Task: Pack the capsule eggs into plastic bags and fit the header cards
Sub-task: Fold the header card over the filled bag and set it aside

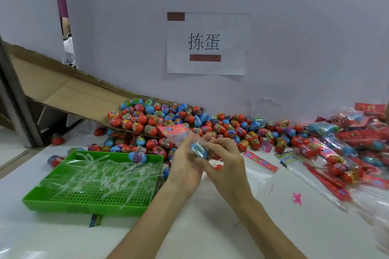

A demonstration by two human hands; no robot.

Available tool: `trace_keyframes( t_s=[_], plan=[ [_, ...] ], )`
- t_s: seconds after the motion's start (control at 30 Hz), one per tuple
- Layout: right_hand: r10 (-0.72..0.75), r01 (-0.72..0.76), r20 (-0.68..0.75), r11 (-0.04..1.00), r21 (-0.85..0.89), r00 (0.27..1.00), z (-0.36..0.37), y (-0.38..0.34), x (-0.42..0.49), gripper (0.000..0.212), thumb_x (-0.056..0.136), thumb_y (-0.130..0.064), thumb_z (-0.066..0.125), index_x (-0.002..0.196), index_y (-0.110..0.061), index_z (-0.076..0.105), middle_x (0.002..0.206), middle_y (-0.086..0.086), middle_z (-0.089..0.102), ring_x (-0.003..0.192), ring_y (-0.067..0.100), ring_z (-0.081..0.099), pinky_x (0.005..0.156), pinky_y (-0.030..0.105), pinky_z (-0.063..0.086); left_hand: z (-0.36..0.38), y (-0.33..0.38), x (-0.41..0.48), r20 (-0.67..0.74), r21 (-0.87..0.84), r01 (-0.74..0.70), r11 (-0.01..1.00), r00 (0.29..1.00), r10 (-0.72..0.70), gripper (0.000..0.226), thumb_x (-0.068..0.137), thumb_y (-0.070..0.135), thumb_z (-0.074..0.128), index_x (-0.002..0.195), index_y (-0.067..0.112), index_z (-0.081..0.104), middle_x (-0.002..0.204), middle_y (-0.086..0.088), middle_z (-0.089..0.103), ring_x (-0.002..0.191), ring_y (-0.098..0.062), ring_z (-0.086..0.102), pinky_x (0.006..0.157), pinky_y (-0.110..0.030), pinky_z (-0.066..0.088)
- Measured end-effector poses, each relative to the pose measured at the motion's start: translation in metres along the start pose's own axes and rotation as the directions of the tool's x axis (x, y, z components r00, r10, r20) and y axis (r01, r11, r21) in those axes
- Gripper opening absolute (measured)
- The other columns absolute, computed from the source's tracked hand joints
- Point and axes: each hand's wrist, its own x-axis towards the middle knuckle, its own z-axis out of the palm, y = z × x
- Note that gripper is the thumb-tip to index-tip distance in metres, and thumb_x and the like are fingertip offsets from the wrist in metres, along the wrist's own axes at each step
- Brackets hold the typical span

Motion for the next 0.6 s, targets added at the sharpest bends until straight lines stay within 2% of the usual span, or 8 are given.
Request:
trace_keyframes(
  t_s=[0.1, 0.2, 0.3, 0.4, 0.47, 0.5, 0.57, 0.6],
  plan=[
    [-0.011, 0.007, 0.116, 0.999, 0.035, 0.993, -0.002, -0.001, -0.001, 0.038, 0.091, -0.019, 0.076, 0.129, -0.021, 0.068, 0.126, -0.010, 0.046, 0.115, 0.010, 0.052, 0.091, 0.026, 0.056, 0.000, 0.001, -0.003, 0.015, 0.016, 0.022, 1.000, 1.000, -0.022, 0.045, 0.106, 0.027, 0.052, 0.136, -0.005, 0.060, 0.116, -0.016, 0.069, 0.102, -0.025, 0.071, 0.088, -0.036, 0.060],
    [-0.041, 0.026, 0.201, 0.997, 0.076, 0.979, -0.002, -0.005, -0.002, 0.048, 0.096, -0.001, 0.058, 0.140, -0.020, 0.060, 0.132, -0.008, 0.042, 0.122, 0.010, 0.049, 0.098, 0.025, 0.053, -0.005, 0.006, 0.000, -0.011, -0.086, 0.006, 0.996, 1.000, -0.007, 0.035, 0.102, 0.014, 0.048, 0.123, -0.007, 0.066, 0.112, -0.019, 0.072, 0.092, -0.026, 0.075, 0.074, -0.032, 0.062],
    [-0.067, 0.063, 0.118, 0.997, 0.037, 0.991, -0.002, -0.007, -0.001, 0.054, 0.090, 0.008, 0.068, 0.137, -0.016, 0.062, 0.131, -0.007, 0.054, 0.120, 0.004, 0.054, 0.097, 0.017, 0.052, -0.007, 0.010, 0.002, -0.044, -0.167, 0.007, 0.986, 0.999, -0.014, 0.038, 0.101, 0.012, 0.045, 0.127, -0.009, 0.063, 0.123, -0.022, 0.071, 0.094, -0.027, 0.075, 0.068, -0.032, 0.061],
    [0.010, -0.010, -0.013, 0.999, 0.037, 1.000, -0.004, -0.005, 0.000, 0.045, 0.081, -0.007, 0.084, 0.121, -0.020, 0.066, 0.119, -0.017, 0.066, 0.112, 0.011, 0.065, 0.093, 0.033, 0.058, -0.007, 0.007, 0.003, -0.040, -0.162, 0.024, 0.986, 0.999, -0.031, 0.033, 0.097, 0.009, 0.047, 0.117, -0.008, 0.067, 0.119, -0.022, 0.072, 0.085, -0.026, 0.076, 0.066, -0.031, 0.061],
    [0.003, -0.005, -0.094, 1.000, -0.023, 0.996, -0.004, -0.001, 0.002, 0.031, 0.077, -0.013, 0.088, 0.102, -0.018, 0.071, 0.113, -0.012, 0.072, 0.108, 0.017, 0.067, 0.089, 0.045, 0.057, -0.006, 0.005, 0.003, 0.000, -0.159, 0.041, 0.986, 0.999, -0.041, 0.026, 0.092, 0.009, 0.051, 0.107, -0.004, 0.068, 0.104, -0.019, 0.075, 0.079, -0.024, 0.074, 0.073, -0.030, 0.057],
    [-0.024, 0.018, -0.116, 0.998, -0.054, 0.993, -0.004, 0.000, 0.002, 0.025, 0.076, -0.015, 0.089, 0.095, -0.018, 0.073, 0.114, -0.009, 0.073, 0.111, 0.017, 0.065, 0.090, 0.046, 0.055, -0.004, 0.005, 0.001, 0.017, -0.155, 0.043, 0.987, 0.999, -0.040, 0.027, 0.090, 0.010, 0.053, 0.108, -0.003, 0.067, 0.100, -0.018, 0.074, 0.078, -0.023, 0.073, 0.075, -0.030, 0.056],
    [-0.044, 0.034, -0.119, 0.996, -0.082, 0.992, -0.001, 0.000, 0.001, 0.017, 0.080, -0.017, 0.086, 0.095, -0.021, 0.077, 0.123, -0.006, 0.070, 0.119, 0.015, 0.057, 0.096, 0.042, 0.051, -0.005, 0.003, 0.002, 0.057, -0.151, 0.046, 0.987, 0.998, -0.037, 0.035, 0.089, 0.011, 0.054, 0.116, -0.005, 0.067, 0.110, -0.020, 0.073, 0.087, -0.025, 0.074, 0.082, -0.032, 0.059],
    [-0.035, 0.027, -0.104, 0.997, -0.077, 0.994, 0.001, -0.001, 0.000, 0.018, 0.084, -0.016, 0.082, 0.100, -0.023, 0.078, 0.129, -0.007, 0.067, 0.123, 0.014, 0.052, 0.098, 0.041, 0.049, -0.006, 0.003, 0.002, 0.066, -0.139, 0.046, 0.989, 0.997, -0.037, 0.034, 0.089, 0.011, 0.053, 0.112, -0.005, 0.072, 0.114, -0.022, 0.072, 0.092, -0.026, 0.074, 0.090, -0.035, 0.059]
  ],
)
